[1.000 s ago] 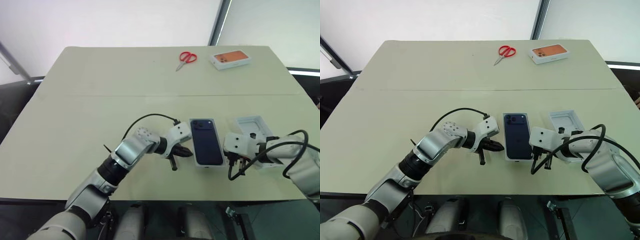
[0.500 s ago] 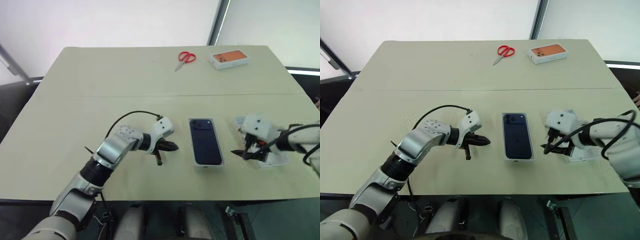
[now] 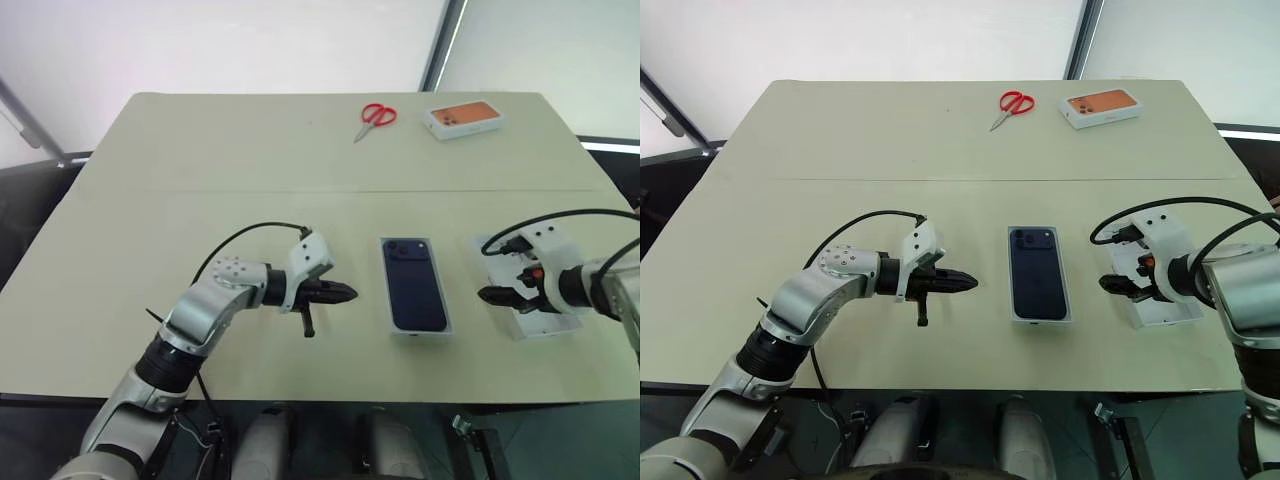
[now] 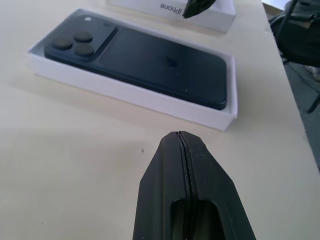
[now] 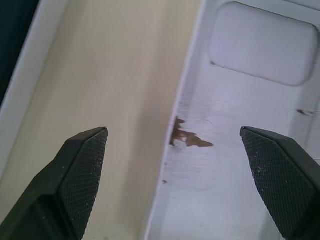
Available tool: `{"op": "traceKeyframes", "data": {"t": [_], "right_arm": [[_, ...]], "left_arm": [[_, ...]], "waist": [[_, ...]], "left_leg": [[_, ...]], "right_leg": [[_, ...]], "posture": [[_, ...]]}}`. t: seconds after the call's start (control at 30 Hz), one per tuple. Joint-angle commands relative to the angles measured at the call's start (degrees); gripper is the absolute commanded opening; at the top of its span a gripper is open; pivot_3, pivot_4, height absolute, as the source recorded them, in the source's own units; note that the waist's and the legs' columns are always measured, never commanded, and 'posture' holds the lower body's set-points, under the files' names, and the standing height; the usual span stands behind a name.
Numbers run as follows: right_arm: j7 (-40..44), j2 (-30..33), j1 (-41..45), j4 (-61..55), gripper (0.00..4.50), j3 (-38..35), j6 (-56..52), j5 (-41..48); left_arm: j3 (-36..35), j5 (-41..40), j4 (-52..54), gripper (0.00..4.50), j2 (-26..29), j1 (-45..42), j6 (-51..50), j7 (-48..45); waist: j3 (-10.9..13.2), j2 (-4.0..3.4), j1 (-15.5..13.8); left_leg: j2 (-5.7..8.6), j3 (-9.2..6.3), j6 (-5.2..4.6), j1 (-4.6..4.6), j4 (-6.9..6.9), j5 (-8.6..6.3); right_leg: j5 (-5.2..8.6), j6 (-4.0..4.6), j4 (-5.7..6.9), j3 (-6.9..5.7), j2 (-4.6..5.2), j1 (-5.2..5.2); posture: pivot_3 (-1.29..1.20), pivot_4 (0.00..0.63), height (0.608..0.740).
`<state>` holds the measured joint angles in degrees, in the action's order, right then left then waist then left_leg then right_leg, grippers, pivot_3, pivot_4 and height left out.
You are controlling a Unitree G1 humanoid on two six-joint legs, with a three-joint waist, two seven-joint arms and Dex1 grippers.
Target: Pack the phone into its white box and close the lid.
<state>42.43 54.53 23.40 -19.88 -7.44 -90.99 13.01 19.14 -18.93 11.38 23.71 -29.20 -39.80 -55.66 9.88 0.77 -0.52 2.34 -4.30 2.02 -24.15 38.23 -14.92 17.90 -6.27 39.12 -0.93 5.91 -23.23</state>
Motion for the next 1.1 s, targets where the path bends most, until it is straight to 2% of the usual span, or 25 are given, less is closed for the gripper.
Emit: {"op": "traceKeyframes", "data": {"t": [0.03, 0.1, 0.3, 0.53, 0.67, 0.73, 0.8, 0.87, 0.97, 1.0, 1.03, 1.07, 1.1], "right_arm": [[-3.0, -1.4, 0.5, -1.0, 3.94, -2.5, -1.5, 2.2], [-4.5, -1.9, -0.1, -1.3, 3.17, -2.7, -1.5, 3.2], [-7.9, -2.3, -0.9, -0.9, 0.02, -3.8, -1.5, 7.1], [-11.2, -1.8, 1.9, 0.8, 0.02, -4.6, -1.5, 9.3], [-11.8, -5.1, 9.1, 1.8, 0.02, -9.0, -1.5, 11.0], [-12.2, -7.5, 12.9, 3.5, 0.02, -12.5, -1.5, 14.6], [-12.6, -12.5, 18.8, 5.5, 0.02, -17.9, -1.5, 26.6], [-18.4, -17.4, 23.1, 10.7, 0.02, -22.0, -1.5, 41.3], [-34.2, -25.4, 24.5, 19.2, 0.02, -22.4, -1.5, 64.7], [-44.4, -24.8, 21.0, 18.9, 0.02, -16.6, 5.9, 80.5], [-52.0, -24.4, 18.4, 18.1, 0.02, -12.6, 11.3, 91.0], [-57.5, -25.0, 15.0, 15.9, 0.02, -9.0, 15.5, 97.3], [-61.0, -25.6, 12.4, 13.7, 0.02, -6.7, 18.4, 100.0]], "left_arm": [[0.3, -0.9, 2.3, 0.0, -0.4, 0.0, 0.9, -0.1], [0.2, -1.3, 2.6, 0.0, -0.4, 0.1, 0.9, -0.3], [0.1, -1.6, 3.4, 0.0, 0.7, 0.8, 1.4, -1.3], [-1.4, -1.9, 3.0, 0.0, 1.2, 1.3, 1.8, -0.7], [-4.4, -2.6, 2.4, 0.0, 1.8, 2.1, 1.8, 0.4], [-5.9, -2.7, 1.5, 0.0, 2.1, 2.5, 2.0, 1.2], [-9.0, -2.4, -1.7, 0.0, 2.4, 3.3, 3.1, 3.2], [-10.7, -2.1, -3.0, 0.0, 3.1, 3.4, 3.9, 4.0], [-13.2, -2.3, -4.2, 0.0, 2.9, 3.1, 8.0, 4.5], [-13.6, -1.8, -4.7, 0.0, 2.7, 3.2, 10.4, 4.6], [-13.7, -1.3, -5.1, 0.0, 2.6, 3.4, 12.1, 4.6], [-13.3, -1.0, -5.3, 0.0, 2.9, 3.4, 12.3, 4.5], [-13.0, -0.8, -5.4, 0.0, 3.1, 3.4, 12.4, 4.5]], "waist": [[0.0, 0.0, 0.0], [0.0, -0.01, 0.1], [0.0, -0.01, 0.2], [0.0, -0.01, 0.4], [0.0, -0.08, 1.2], [0.0, -0.08, 1.4], [0.0, -0.08, 1.7], [0.0, -0.09, 1.7], [0.0, -0.05, 1.3], [0.0, 0.0, 1.2], [0.0, 0.0, 1.0], [0.0, 0.0, 0.8], [0.0, 0.0, 0.8]], "left_leg": [[0.0, 0.0, 0.0, 0.0, 0.0, 0.0], [0.0, 0.0, 0.0, 0.0, 0.0, 0.0], [0.0, 0.0, -0.02, 0.0, 0.0, -0.01], [-0.02, 0.0, -0.03, 0.01, -0.01, -0.01], [-0.02, 0.01, -0.03, 0.02, -0.02, -0.01], [-0.07, -0.02, -0.03, 0.03, -0.05, -0.01], [-0.08, -0.01, -0.03, 0.06, -0.06, -0.01], [-0.1, 0.04, -0.03, 0.1, -0.07, -0.01], [-0.15, 0.01, -0.03, 0.1, -0.09, -0.01], [-0.14, -0.02, -0.02, 0.08, -0.07, -0.01], [-0.13, -0.02, 0.03, 0.04, -0.05, 0.02], [-0.11, -0.05, 0.06, -0.04, 0.0, 0.04], [-0.1, -0.1, 0.07, -0.14, 0.02, 0.05]], "right_leg": [[0.0, 0.0, 0.0, 0.0, 0.0, 0.0], [0.0, 0.0, 0.01, 0.0, 0.0, 0.0], [0.0, 0.0, 0.02, -0.03, -0.01, 0.0], [0.0, 0.0, 0.02, -0.05, -0.02, 0.0], [0.0, 0.0, 0.05, -0.05, -0.03, -0.02], [0.0, 0.0, 0.05, -0.07, -0.07, -0.02], [0.0, 0.0, 0.05, -0.06, -0.08, -0.02], [-0.01, 0.0, 0.08, -0.04, -0.08, -0.01], [0.0, 0.0, 0.08, -0.05, -0.1, 0.0], [-0.01, 0.0, 0.06, -0.04, -0.07, 0.02], [-0.01, 0.0, 0.03, -0.05, -0.05, 0.02], [0.0, 0.0, 0.02, -0.08, 0.01, 0.01], [0.0, 0.0, -0.03, -0.11, 0.03, -0.02]], "posture": [[0.0, 0.15, 0.697], [0.0, 0.15, 0.697], [0.0, 0.15, 0.697], [0.0, 0.15, 0.697], [0.0, 0.15, 0.697], [0.0, 0.15, 0.697], [0.0, 0.15, 0.697], [0.0, 0.15, 0.697], [0.0, 0.15, 0.697], [0.0, 0.15, 0.697], [0.0, 0.15, 0.697], [0.0, 0.15, 0.697], [0.0, 0.15, 0.697]]}}
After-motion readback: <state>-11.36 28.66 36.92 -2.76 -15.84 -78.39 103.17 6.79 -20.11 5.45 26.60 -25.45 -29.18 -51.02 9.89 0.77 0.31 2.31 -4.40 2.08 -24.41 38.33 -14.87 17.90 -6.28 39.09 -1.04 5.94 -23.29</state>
